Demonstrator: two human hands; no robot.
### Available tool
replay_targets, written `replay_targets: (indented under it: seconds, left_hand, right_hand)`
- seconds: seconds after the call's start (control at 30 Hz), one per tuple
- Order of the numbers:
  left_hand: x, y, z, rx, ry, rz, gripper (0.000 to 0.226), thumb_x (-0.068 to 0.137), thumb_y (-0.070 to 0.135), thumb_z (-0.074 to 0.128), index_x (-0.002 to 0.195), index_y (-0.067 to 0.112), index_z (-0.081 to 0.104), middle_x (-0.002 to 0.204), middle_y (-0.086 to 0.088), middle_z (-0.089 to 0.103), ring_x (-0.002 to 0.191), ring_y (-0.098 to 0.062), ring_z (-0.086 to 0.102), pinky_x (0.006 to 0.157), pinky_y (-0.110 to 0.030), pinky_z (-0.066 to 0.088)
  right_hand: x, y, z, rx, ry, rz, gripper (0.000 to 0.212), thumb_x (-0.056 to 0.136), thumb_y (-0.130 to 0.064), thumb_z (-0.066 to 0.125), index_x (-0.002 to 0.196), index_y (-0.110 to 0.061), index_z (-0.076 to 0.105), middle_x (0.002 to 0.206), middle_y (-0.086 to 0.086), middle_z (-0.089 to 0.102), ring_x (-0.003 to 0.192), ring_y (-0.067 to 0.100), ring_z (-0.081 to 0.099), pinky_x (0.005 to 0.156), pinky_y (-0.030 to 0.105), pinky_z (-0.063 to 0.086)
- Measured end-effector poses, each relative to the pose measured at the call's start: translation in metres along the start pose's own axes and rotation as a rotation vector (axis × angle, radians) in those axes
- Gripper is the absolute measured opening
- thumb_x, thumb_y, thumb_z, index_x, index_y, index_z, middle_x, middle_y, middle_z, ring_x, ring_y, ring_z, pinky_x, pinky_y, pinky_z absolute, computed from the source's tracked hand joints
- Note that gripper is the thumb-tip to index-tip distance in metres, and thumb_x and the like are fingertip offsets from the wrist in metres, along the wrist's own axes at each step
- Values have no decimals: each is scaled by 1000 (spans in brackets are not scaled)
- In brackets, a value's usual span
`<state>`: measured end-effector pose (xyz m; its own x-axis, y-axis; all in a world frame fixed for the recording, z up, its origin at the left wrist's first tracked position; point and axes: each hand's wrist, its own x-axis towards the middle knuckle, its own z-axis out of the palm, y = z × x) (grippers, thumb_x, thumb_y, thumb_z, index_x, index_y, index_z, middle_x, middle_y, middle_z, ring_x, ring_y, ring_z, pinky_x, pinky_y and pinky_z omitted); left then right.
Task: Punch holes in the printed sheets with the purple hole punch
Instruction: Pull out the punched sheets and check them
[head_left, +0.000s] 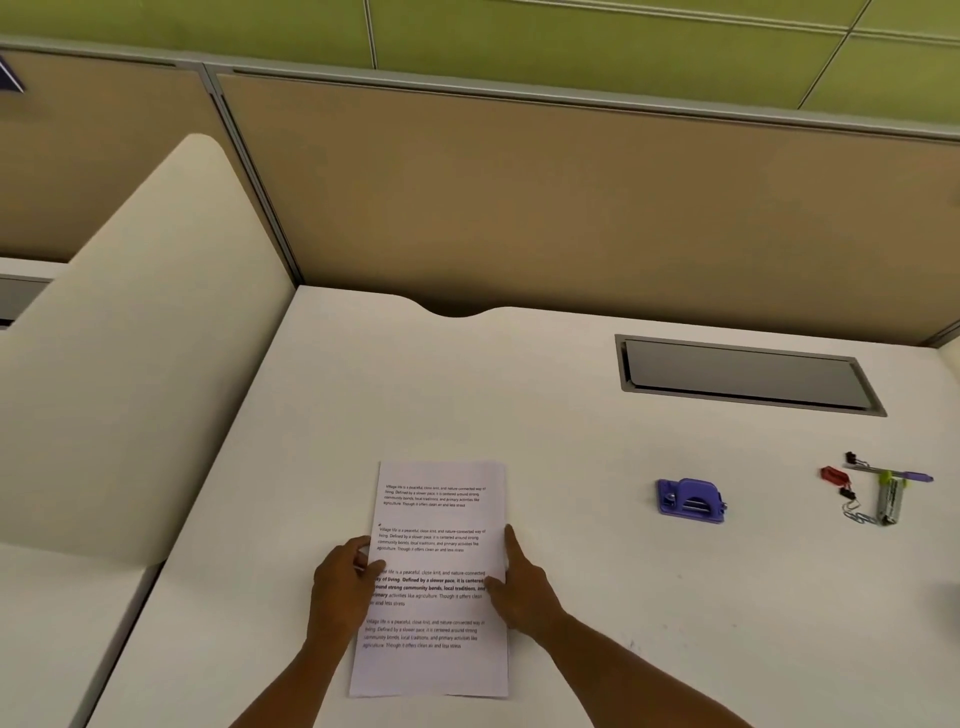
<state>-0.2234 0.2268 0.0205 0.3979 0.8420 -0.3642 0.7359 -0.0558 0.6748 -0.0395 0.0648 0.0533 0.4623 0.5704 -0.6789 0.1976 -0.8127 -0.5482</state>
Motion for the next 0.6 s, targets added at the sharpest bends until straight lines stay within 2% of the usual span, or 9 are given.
replay_targets:
  seconds: [0.13, 0.2, 0.27, 0.33, 0.4, 0.47, 0.6]
  left_hand:
    - [-2, 1, 0, 24, 50, -28, 40, 90, 18, 70, 126, 4, 62, 97, -8, 68, 86, -22, 65, 86, -36, 55]
    - [-1, -1, -2, 36, 77, -32, 40, 90, 18, 70, 127, 4, 62, 97, -7, 67, 85, -20, 63, 85, -35, 54]
    - [-4, -3, -3, 47, 89, -37, 41, 90, 19, 70, 127, 4, 62, 105, -10, 68, 88, -20, 62, 87, -35, 54]
    - [-10, -6, -2, 88, 79, -26, 46, 89, 23, 70, 130, 5, 59, 120, -15, 65, 102, -25, 64, 93, -38, 53]
    - [-20, -6, 3, 182, 57, 19, 53, 89, 29, 70, 135, 7, 55, 134, -14, 59, 121, -30, 58, 103, -42, 49]
    - [-37, -5, 12, 301, 57, 113, 61, 87, 35, 72, 138, 9, 53, 141, -12, 54, 130, -31, 51, 108, -45, 45]
    - [-78, 4, 51, 385, 22, 296, 77, 80, 43, 78, 142, 5, 51, 150, -16, 48, 143, -36, 40, 119, -48, 33]
  right_hand:
    - [5, 1, -4, -130, 40, 3, 82, 98, -31, 51, 158, -29, -4, 116, 13, 66, 103, 28, 67, 90, 36, 56]
    - [7, 5, -11, -162, 89, 4, 77, 95, -27, 51, 159, -28, 6, 120, 11, 66, 107, 28, 66, 90, 36, 54]
    - [7, 14, -20, -180, 143, 21, 66, 93, -23, 49, 155, -27, 26, 129, 9, 63, 116, 30, 63, 95, 36, 52]
    - [6, 26, -29, -170, 197, 29, 52, 94, -20, 48, 145, -27, 44, 131, 6, 63, 117, 28, 63, 95, 34, 52]
    - [1, 41, -38, -131, 252, 40, 43, 95, -21, 47, 137, -29, 53, 125, 4, 67, 109, 26, 66, 90, 31, 53]
    - [-4, 56, -48, -88, 312, 54, 38, 95, -22, 49, 131, -30, 58, 113, 2, 71, 99, 24, 69, 84, 30, 53]
    - [-18, 89, -63, -12, 401, 61, 30, 95, -20, 53, 123, -28, 63, 94, -3, 69, 88, 21, 68, 81, 33, 56]
